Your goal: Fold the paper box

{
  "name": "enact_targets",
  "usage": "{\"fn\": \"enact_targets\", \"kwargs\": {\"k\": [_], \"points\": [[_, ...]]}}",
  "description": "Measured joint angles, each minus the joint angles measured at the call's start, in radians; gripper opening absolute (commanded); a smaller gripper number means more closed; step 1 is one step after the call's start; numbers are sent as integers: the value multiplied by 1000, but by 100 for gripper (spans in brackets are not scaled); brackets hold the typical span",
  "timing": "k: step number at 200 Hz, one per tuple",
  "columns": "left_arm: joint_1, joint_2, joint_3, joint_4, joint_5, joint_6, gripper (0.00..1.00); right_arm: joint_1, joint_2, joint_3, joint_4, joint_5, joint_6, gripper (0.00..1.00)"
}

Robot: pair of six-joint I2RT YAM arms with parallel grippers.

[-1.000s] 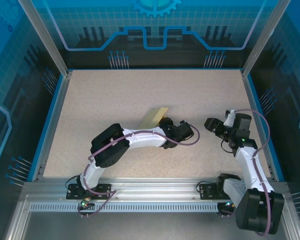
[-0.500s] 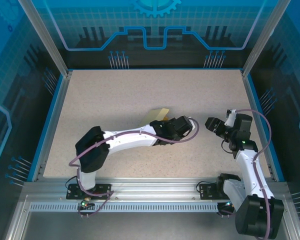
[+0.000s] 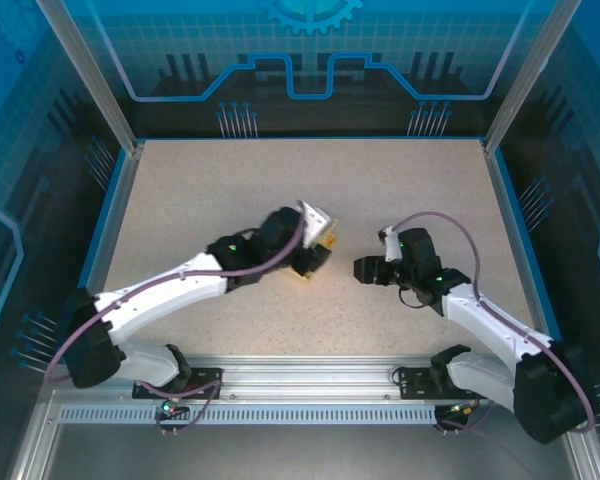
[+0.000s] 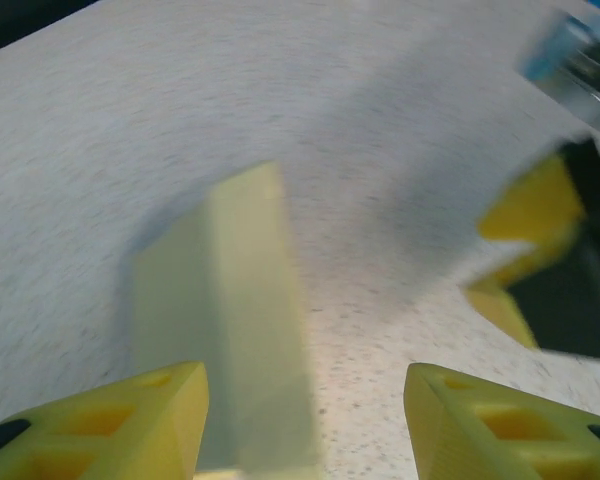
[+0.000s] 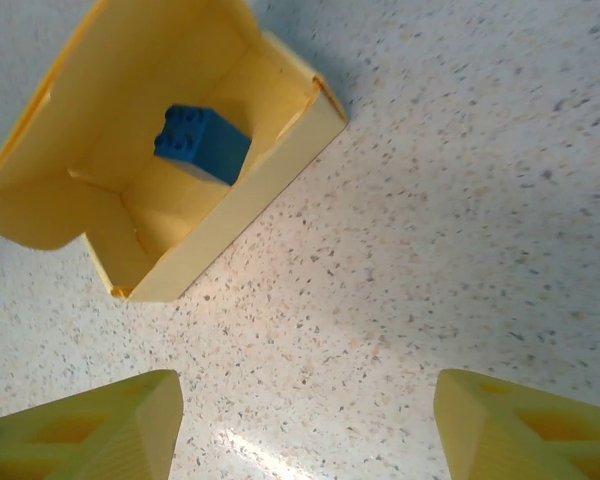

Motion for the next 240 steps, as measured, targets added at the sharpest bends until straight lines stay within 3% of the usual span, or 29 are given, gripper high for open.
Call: {"fn": "enact_targets", "kwargs": {"k": [32,86,115,180,240], "points": [[182,-35,-79,13,44,-127,56,4,57,59,17,12,-16,66],[241,15,-134,41,95,-226,57,47,210,123,105,-11,-18,56],[296,33,-172,76,122,-259,58,103,297,140,159,-39,-23,45],[309,33,-200,111,147,-277,58,133,478,178,376,-134,3,29],[315,33,-221,130,154,-277,59,151,558,208,465,-145,32,26]]}}
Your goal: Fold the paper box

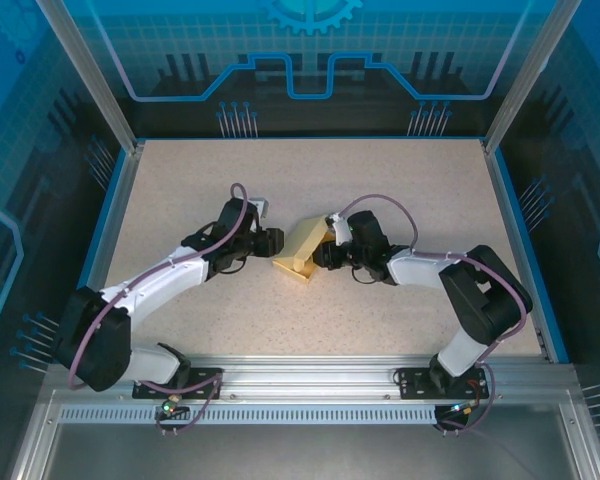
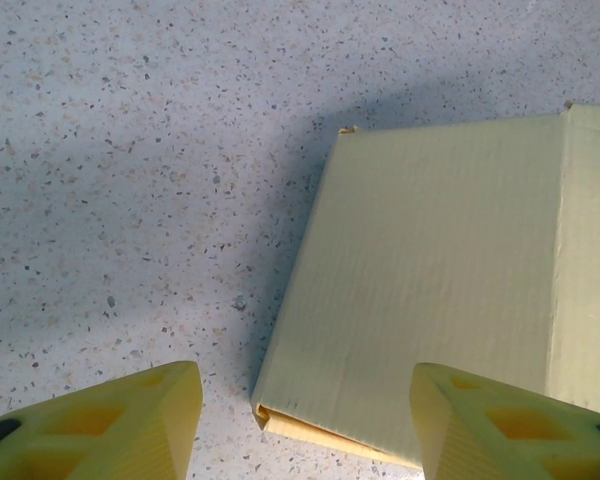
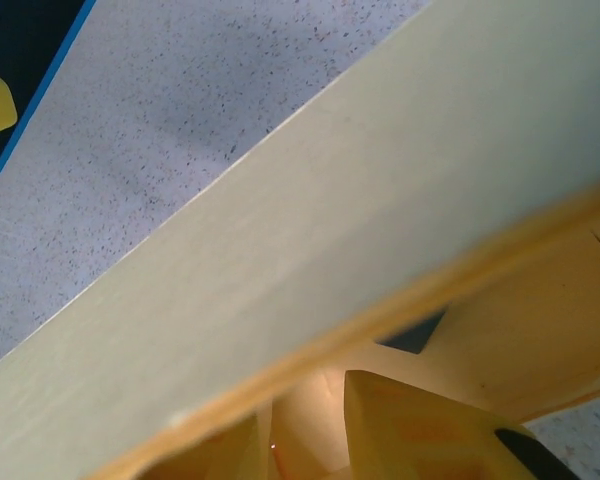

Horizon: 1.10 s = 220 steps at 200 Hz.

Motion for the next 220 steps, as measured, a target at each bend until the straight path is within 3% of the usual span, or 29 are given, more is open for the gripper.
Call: {"fn": "enact_targets", "kwargs": {"k": [32,100,159,220], "points": [[0,-35,-45,11,12,1,60,1,0,0,30,-1,8,26],[-66,-266,-89,50,48,37,65,25,-7,24,50,7,30,25],[-65,-277,-89,16,-39,56,68,66,19,207,29,34,29,24],[-39,-383,-97,-16,-120,61,72,69,-21,197,-162,136,-146,40]]}}
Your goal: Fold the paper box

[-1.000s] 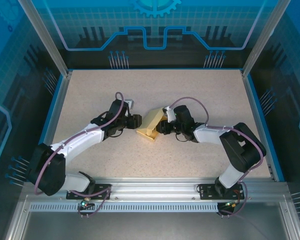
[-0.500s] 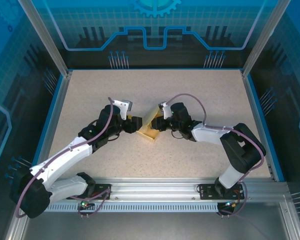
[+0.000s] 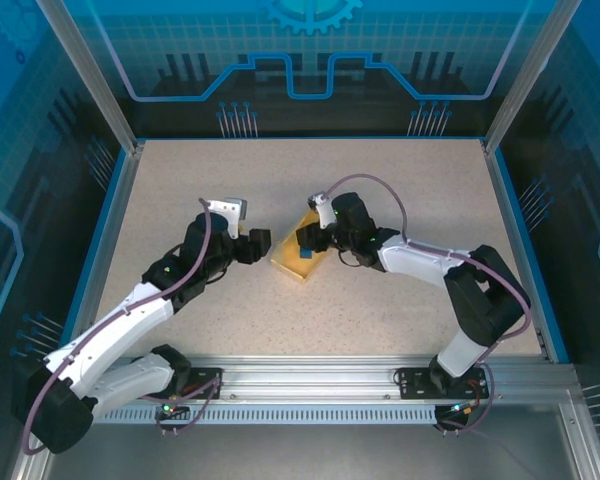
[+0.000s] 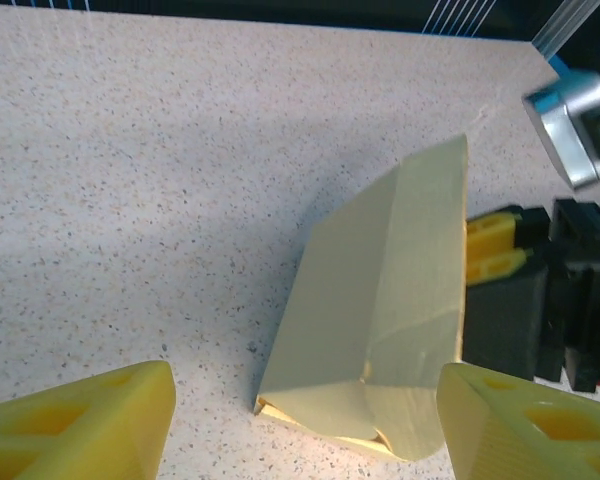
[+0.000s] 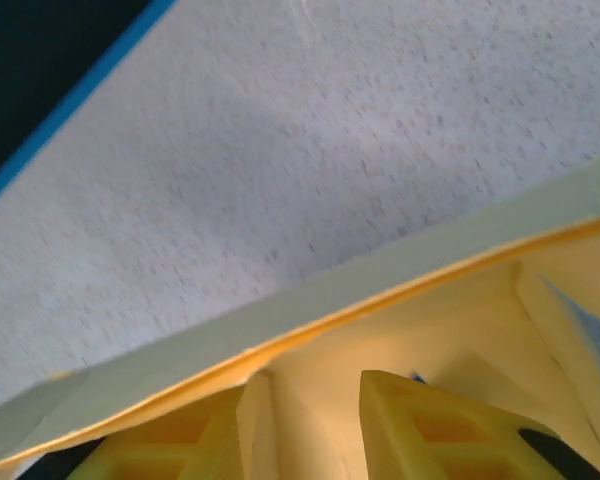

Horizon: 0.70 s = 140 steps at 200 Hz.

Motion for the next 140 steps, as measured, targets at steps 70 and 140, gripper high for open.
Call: {"fn": "enact_targets", "kwargs": {"k": [70,140], "points": [[7,-11,0,-1,-13,4,72,2,-62,-47,-125,114,-312,52],[7,-11,-8,-5,-13,4,72,98,92,-45,-76,211,-515,59]]}}
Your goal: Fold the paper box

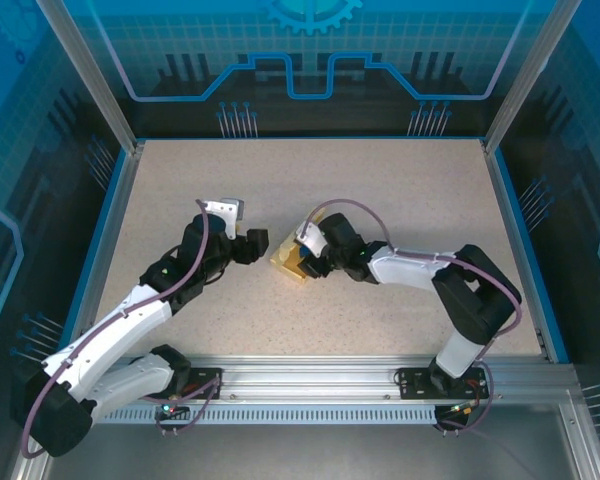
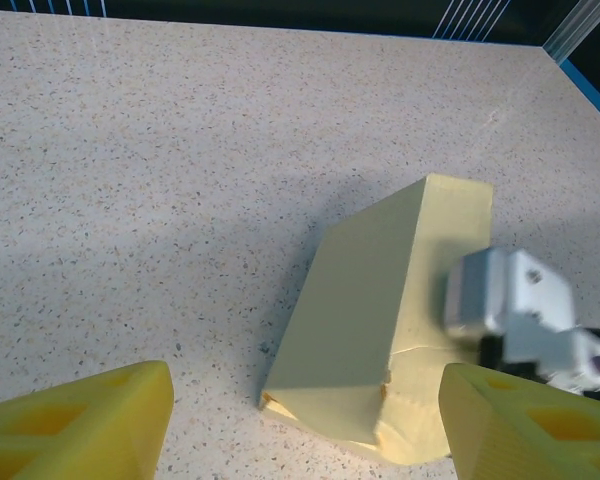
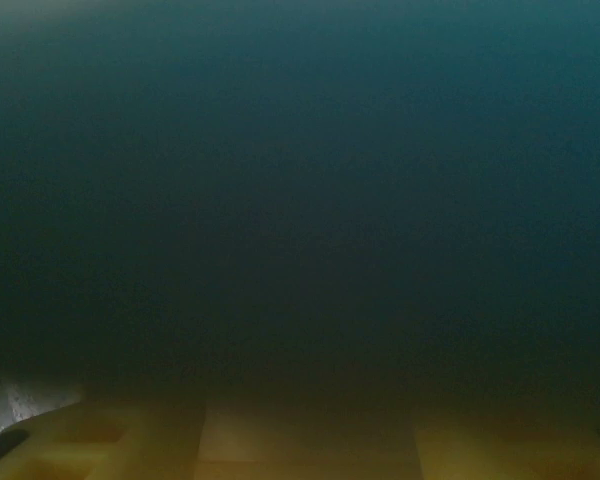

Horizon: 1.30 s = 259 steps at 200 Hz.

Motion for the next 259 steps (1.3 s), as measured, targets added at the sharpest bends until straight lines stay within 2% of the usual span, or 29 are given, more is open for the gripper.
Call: {"fn": "enact_targets", "kwargs": {"k": [89,143,203,241,259], "points": [[0,0,-5,0,0,0,72,0,53,61,16,61,-66,62],[-13,6,-58,70,87,20,74,-11,5,63,34,-19,-24,62],[-128,234,-31,144,41,191,75,-64,-24,72,51,-93,64,61],[-139,318,26,151,-29,253,67,-89,-26,68,52,-103,98,60],[-138,333,42,157,-57,262,57,-95,-27,58,52,-103,103,60]]}}
